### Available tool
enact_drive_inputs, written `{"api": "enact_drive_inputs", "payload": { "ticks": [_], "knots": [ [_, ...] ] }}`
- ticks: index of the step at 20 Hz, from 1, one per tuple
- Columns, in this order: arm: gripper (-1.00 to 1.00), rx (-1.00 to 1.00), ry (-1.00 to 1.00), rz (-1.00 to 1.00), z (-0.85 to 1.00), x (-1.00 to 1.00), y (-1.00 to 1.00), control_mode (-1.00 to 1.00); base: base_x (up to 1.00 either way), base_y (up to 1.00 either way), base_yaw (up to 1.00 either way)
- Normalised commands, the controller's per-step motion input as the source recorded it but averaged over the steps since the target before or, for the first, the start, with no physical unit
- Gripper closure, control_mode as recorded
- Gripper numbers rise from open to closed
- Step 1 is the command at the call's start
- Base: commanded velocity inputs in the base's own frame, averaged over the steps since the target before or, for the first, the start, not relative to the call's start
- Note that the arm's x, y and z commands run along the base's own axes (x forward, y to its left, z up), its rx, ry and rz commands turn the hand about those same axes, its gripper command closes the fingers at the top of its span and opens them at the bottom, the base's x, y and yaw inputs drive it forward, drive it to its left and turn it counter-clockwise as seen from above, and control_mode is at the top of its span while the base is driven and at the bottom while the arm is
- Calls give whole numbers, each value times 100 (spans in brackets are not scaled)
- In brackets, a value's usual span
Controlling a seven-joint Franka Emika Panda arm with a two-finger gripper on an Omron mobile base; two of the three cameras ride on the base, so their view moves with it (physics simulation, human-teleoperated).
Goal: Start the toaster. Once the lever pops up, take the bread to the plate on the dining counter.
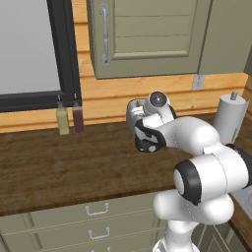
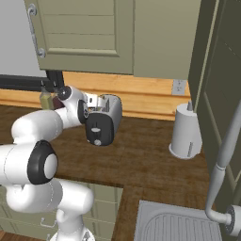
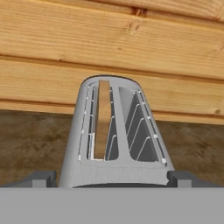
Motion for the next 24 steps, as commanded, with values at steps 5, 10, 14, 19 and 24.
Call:
{"api": "enact_drive_inputs", "payload": {
  "ticks": [5,10,14,19,24],
  "knots": [
    [-100,0,0,-1,-6,0,0,-100,0,0,0],
    [-100,0,0,-1,-7,0,0,-100,0,0,0],
    [-100,0,0,0,-3,0,0,-100,0,0,0],
    [-100,0,0,0,-4,6,0,-100,0,0,0],
    [-100,0,0,0,-2,15,0,-100,0,0,0]
  ]
}}
